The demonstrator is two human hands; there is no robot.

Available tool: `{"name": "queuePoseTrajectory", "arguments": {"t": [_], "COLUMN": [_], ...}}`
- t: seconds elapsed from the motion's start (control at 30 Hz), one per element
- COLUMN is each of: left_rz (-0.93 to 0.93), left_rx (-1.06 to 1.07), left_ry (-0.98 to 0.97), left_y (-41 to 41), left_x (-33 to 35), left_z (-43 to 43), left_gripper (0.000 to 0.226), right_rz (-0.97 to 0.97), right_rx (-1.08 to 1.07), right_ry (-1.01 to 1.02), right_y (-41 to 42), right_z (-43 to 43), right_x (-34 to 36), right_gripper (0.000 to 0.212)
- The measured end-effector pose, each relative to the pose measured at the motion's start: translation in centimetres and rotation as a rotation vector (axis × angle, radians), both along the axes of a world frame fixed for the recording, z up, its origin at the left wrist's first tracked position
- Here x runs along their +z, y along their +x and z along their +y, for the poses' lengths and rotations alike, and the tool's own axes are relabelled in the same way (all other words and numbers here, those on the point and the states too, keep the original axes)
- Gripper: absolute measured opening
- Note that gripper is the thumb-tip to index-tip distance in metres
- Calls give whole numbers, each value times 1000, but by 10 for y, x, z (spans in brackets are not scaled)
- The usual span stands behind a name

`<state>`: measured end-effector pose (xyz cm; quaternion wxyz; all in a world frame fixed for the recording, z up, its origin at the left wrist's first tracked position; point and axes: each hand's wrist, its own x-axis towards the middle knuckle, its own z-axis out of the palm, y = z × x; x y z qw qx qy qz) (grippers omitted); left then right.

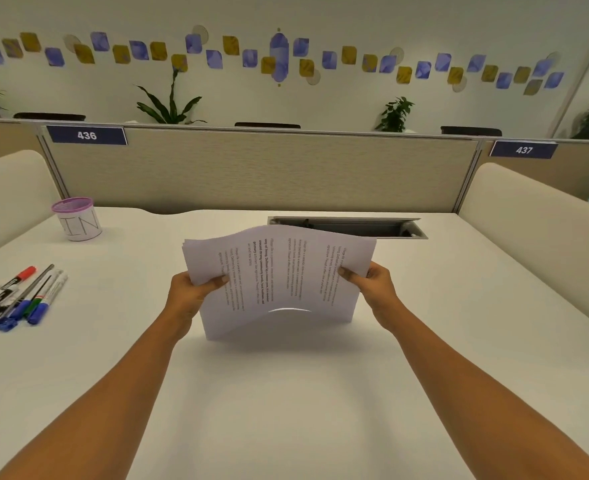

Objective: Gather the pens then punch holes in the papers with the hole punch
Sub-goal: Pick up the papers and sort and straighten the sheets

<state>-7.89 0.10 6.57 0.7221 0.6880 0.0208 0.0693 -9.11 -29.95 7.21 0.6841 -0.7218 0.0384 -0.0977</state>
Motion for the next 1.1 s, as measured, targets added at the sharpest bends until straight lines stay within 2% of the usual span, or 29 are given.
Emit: {"name": "queuePoseTrajectory", "arguments": {"t": [0.2, 0.5, 0.83, 1.1], "left_rz": [-47, 10, -19, -5], "left_rx": [61, -76, -63, -43], "left_ry": [-9, 25, -1, 4], "left_y": [4, 0, 2, -3], "left_x": [9, -2, 4, -6], "left_z": [4, 8, 5, -7], "left_gripper": [23, 26, 23, 22], "right_rz": [-34, 30, -2, 39], "right_rx": [-10, 5, 4, 16], "right_ry": [17, 17, 34, 49], "right_y": [4, 1, 2, 0], "right_z": [-2, -3, -3, 0], "right_x": [11, -2, 4, -10], "right_gripper": [17, 21, 19, 31]}}
